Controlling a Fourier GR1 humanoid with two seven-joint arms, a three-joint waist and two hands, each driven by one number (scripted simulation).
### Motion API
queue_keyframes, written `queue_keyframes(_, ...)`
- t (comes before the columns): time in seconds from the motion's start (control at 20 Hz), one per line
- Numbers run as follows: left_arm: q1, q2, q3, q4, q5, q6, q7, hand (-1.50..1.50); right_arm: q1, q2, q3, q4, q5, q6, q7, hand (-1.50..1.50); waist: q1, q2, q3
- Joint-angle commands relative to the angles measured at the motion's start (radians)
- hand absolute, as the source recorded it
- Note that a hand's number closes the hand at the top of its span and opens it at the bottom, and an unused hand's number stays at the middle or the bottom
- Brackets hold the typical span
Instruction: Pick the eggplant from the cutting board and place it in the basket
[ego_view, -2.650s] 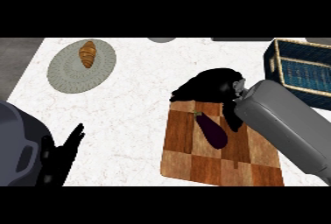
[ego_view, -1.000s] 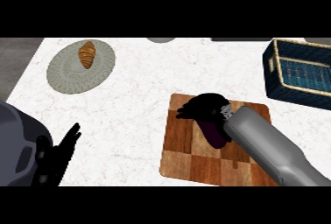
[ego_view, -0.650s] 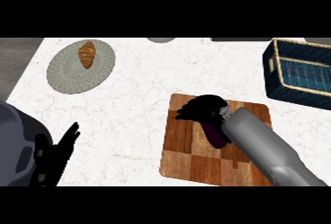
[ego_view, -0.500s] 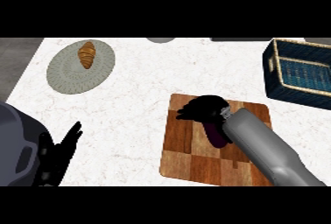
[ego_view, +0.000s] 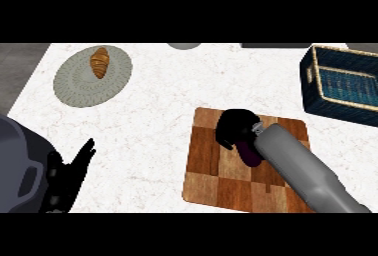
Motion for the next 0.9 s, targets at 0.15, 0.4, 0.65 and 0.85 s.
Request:
queue_keyframes(0.15, -0.008, -0.045, -0.002, 0.063, -0.041, 0.021, -0.003, 0.0, 0.023, 0.036, -0.036, 0.042, 0.062, -0.086, -0.04, 1.5, -0.004, 0.01, -0.004)
queue_keyframes(0.4, 0.06, -0.021, 0.026, 0.008, -0.008, 0.023, 0.013, 0.0, 0.076, 0.069, -0.309, 0.036, -0.032, -0.032, 0.414, 1.5, -0.076, -0.008, -0.004)
queue_keyframes(0.65, 0.096, -0.008, 0.057, -0.007, 0.019, 0.016, 0.022, 0.0, 0.115, 0.109, -0.511, -0.05, -0.066, -0.163, 0.769, 1.5, -0.101, -0.018, -0.005)
queue_keyframes(0.85, 0.096, -0.015, 0.041, -0.032, 0.016, 0.013, 0.034, 0.0, 0.084, 0.213, -0.667, -0.213, -0.192, -0.226, 0.893, 1.5, -0.09, -0.018, -0.004)
